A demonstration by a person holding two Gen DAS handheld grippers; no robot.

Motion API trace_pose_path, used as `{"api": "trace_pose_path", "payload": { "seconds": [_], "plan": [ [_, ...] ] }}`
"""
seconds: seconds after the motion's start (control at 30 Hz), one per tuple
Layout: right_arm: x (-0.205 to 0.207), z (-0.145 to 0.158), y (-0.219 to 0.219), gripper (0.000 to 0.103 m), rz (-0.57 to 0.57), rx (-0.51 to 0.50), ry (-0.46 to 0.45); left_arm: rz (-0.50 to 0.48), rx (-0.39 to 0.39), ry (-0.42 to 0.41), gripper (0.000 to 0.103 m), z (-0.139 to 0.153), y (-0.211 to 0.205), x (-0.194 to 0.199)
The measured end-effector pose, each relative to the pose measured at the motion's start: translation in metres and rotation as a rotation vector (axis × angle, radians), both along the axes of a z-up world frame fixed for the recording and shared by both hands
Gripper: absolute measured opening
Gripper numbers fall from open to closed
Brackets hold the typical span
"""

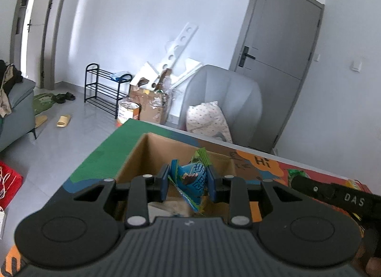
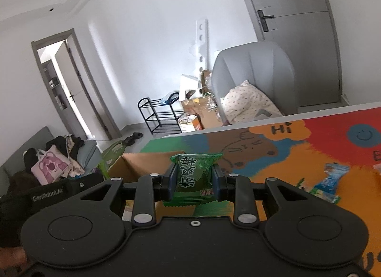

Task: Organize snacks
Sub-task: 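Carry the blue pack and green pack over the cardboard box with both grippers, then open both grippers to drop the packs into the box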

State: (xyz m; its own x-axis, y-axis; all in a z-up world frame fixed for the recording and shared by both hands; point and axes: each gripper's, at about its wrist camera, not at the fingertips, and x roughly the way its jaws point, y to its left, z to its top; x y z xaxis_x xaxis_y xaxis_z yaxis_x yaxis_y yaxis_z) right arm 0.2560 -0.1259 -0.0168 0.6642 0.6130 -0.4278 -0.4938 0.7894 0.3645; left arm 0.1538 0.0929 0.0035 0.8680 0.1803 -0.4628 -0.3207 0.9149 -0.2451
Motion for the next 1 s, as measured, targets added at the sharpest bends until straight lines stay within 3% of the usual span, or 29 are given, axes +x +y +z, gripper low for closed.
{"api": "trace_pose_path", "payload": {
  "seconds": [0.47, 0.6, 1.0],
  "plan": [
    [0.009, -0.001, 0.038, 0.028, 0.041, -0.025, -0.006, 0.015, -0.041, 0.014, 0.032, -0.01, 0.037, 0.021],
    [0.011, -0.004, 0.051, 0.028, 0.067, -0.028, 0.003, 0.043, -0.035, 0.028, 0.043, -0.015, 0.043, 0.021],
    [0.01, 0.002, 0.081, 0.03, 0.143, -0.007, -0.004, 0.104, -0.042, 0.03, 0.052, -0.015, 0.061, 0.002]
  ]
}}
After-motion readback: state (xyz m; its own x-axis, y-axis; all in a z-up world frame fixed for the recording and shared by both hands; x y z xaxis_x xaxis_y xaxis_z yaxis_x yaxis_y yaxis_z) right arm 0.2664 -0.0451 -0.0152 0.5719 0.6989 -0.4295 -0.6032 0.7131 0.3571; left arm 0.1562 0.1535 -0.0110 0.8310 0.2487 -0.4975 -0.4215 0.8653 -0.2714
